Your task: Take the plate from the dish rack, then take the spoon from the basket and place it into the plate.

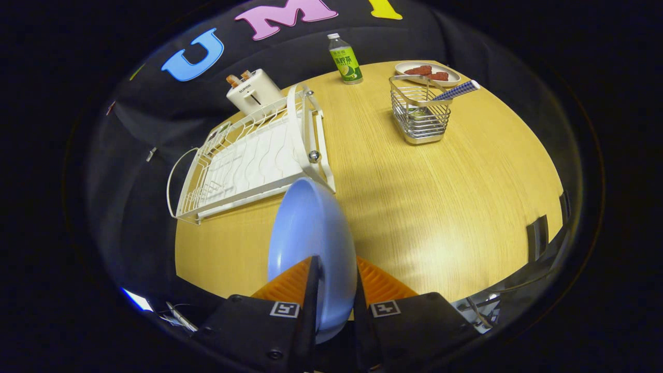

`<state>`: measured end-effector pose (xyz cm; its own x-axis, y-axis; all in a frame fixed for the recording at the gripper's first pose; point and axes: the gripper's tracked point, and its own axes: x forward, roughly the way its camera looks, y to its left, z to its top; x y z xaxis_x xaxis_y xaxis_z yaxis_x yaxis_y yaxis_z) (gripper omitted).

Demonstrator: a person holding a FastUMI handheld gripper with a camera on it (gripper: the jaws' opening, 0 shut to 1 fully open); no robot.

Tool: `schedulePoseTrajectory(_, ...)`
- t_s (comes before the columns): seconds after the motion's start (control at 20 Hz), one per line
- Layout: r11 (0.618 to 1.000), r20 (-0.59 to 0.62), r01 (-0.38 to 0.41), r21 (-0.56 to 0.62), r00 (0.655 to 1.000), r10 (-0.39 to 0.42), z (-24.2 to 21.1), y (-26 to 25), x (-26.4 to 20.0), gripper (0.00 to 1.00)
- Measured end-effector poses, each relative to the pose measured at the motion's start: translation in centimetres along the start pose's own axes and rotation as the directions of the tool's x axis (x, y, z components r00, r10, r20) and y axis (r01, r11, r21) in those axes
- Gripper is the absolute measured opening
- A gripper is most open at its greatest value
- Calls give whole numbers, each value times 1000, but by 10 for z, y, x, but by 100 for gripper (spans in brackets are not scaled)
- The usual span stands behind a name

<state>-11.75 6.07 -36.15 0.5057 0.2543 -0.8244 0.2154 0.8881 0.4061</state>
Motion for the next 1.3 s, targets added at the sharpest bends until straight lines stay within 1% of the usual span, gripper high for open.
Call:
schedulePoseTrajectory(0.35, 991, 13, 122, -51, 993, -121, 5, -35, 13, 61)
schedulePoseTrajectory(0.5, 973, 28, 207, -103, 978, -205, 10, -58, 12, 62)
schedulePoseTrajectory(0.55, 973, 38, 203, -106, 979, -200, 12, -59, 11, 62)
schedulePoseTrajectory(0.65, 977, 46, 194, -93, 981, -190, 15, -60, 9, 70)
schedulePoseTrajectory(0.7, 976, 56, 195, -94, 980, -190, 18, -62, 6, 70)
schedulePoseTrajectory(0.8, 977, 81, 181, -109, 982, -173, 25, -61, -2, 75)
schedulePoseTrajectory(0.85, 977, 98, 175, -120, 982, -164, 30, -61, -7, 83)
schedulePoseTrajectory(0.95, 978, 133, 151, -141, 982, -133, 44, -60, -19, 89)
schedulePoseTrajectory(1.05, 976, 192, 130, -173, 977, -96, 67, -57, -38, 92)
schedulePoseTrajectory(1.15, 967, 264, 136, -217, 961, -77, 98, -61, -60, 93)
schedulePoseTrajectory(1.3, 940, 363, 198, -279, 928, -87, 149, -81, -87, 92)
